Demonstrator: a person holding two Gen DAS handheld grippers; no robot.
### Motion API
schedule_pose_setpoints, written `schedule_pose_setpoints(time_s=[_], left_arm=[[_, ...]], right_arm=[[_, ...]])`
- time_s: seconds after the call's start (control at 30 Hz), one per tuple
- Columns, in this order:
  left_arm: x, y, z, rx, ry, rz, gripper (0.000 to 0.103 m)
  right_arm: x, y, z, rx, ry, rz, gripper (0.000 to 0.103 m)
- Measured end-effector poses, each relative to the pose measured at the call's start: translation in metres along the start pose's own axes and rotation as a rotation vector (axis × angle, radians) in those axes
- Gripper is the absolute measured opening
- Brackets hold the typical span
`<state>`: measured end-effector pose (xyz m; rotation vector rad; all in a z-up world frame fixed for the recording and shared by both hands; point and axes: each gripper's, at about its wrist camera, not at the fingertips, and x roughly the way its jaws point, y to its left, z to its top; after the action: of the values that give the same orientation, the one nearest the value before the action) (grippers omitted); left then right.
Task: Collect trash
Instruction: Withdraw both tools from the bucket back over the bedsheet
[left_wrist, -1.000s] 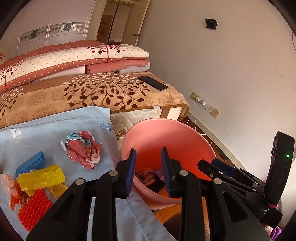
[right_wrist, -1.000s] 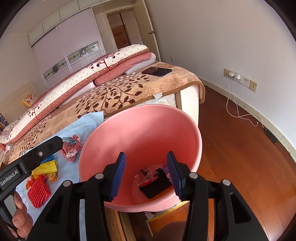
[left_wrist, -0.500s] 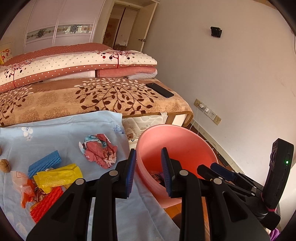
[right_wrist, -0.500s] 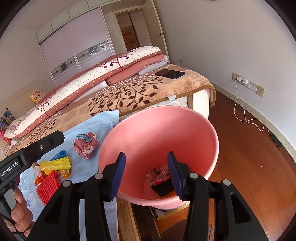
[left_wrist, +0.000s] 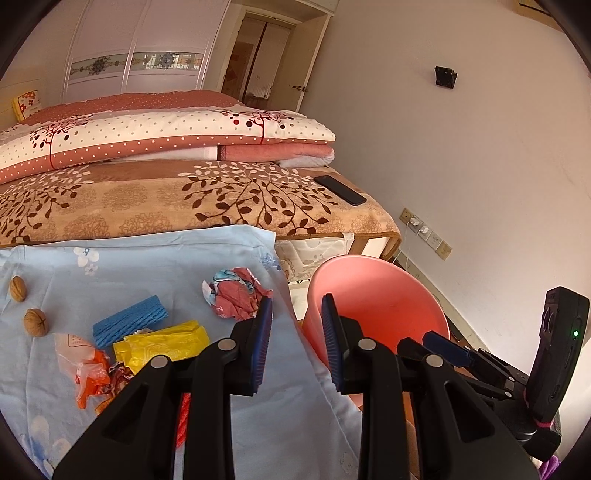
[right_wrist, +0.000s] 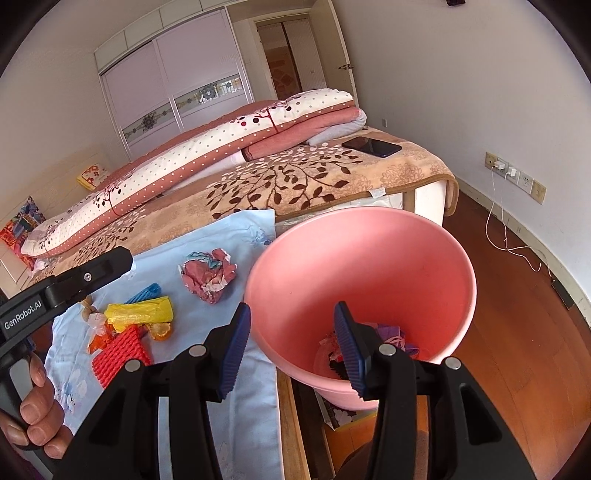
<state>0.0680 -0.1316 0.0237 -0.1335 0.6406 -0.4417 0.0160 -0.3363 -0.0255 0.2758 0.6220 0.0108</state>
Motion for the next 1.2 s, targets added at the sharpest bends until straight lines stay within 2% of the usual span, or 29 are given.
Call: schedule_pose_setpoints(time_s=[0.33, 0.73, 0.97, 1.2], left_arm=[[-0.016, 0.027, -0.006, -0.018, -0.004, 0.048, 0.028], [-0.046, 0.082, -0.017, -0.08, -0.017, 0.154, 0.028], [-0.058, 0.12, -0.032, -0.14, 0.008, 0.224, 0.028], [-0.064, 0.146, -0.054, -0.173, 0.062, 0.252, 0.028]], right_arm=[[0.0, 0.016, -0.005, -0.028, 0.014, 0.02, 0.046], [0.002, 0.034, -0.012, -0.064, 0.03, 0.044, 0.046], [0.008, 0.039, -0.016, -0.074, 0.049, 0.052, 0.046], [0.016, 0.046, -0.019, -0.092, 0.073, 0.064, 0.046]])
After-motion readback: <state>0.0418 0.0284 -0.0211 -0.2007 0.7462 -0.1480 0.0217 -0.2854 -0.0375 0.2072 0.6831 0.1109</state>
